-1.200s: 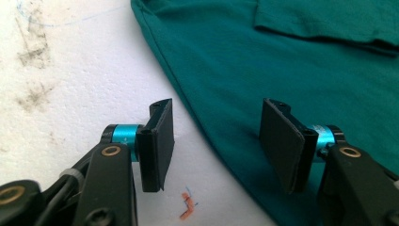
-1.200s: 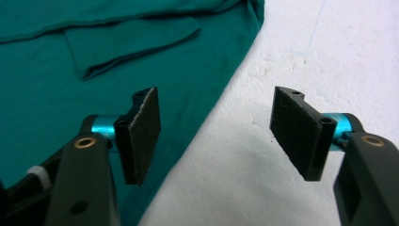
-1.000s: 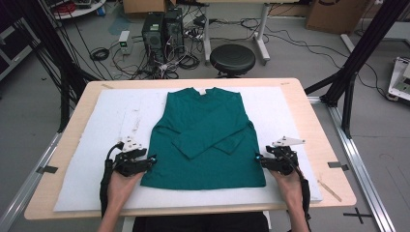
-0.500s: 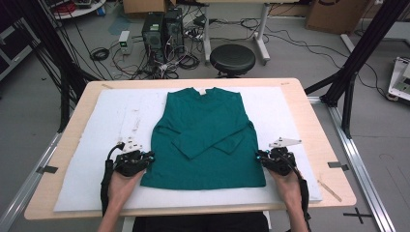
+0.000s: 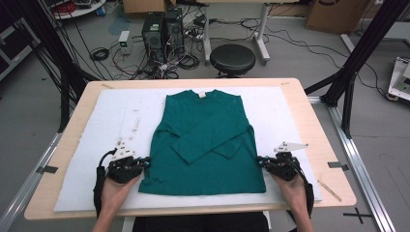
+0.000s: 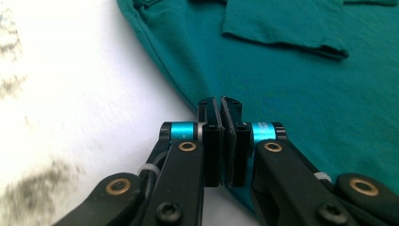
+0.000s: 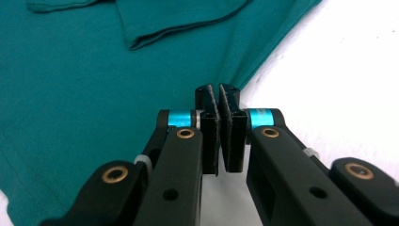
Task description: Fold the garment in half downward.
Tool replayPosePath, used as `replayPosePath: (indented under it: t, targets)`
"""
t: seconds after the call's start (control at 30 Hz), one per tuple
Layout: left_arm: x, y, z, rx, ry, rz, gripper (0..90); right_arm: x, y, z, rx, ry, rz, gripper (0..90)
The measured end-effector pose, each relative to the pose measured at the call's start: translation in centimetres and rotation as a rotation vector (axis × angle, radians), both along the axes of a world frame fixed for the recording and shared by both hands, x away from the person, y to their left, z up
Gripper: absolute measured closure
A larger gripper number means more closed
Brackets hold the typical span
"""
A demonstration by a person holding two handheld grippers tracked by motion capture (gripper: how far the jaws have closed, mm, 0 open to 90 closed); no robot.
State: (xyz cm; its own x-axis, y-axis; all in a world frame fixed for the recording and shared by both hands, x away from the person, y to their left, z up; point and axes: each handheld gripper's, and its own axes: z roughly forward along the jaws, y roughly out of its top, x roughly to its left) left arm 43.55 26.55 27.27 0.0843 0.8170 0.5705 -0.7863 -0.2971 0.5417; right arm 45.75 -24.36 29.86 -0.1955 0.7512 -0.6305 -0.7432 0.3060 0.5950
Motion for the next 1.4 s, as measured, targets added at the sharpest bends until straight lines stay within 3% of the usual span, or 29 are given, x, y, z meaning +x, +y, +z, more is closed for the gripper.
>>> replayPosePath:
  t: [0.23,0.47,0.7,0.9,1.13,1.27,1.33,1.4]
  targets:
    - [0.0,0.5,-2.6,0.058,-0.004,-0.011,87.1,0.1,-0.7,-1.9,-0.044,-0.007,0.011,88.3]
    - [0.5,1.1,-4.9,0.112,0.021,-0.022,87.0,0.4,-1.0,-4.3,-0.065,0.001,0.018,88.3]
    - [0.7,1.2,-6.2,0.136,0.007,-0.035,87.0,0.6,-1.1,-6.1,-0.074,-0.009,0.024,88.3]
    - [1.2,1.6,-7.6,0.185,-0.001,-0.061,87.0,0.8,-1.7,-7.3,-0.084,0.002,0.048,88.3]
    - [1.2,1.9,-8.7,0.212,0.023,-0.081,86.9,0.8,-1.9,-9.1,-0.091,0.007,0.057,88.3]
    - [1.1,1.9,-8.7,0.221,0.023,-0.095,86.4,0.9,-1.9,-9.3,-0.091,0.009,0.063,87.1]
    - [1.0,2.1,-8.5,0.220,0.016,-0.114,81.6,0.8,-1.9,-9.2,-0.082,0.006,0.064,82.3]
    - [0.6,2.4,-8.3,0.197,-0.008,-0.133,66.8,0.6,-1.8,-8.9,-0.086,0.002,0.071,70.8]
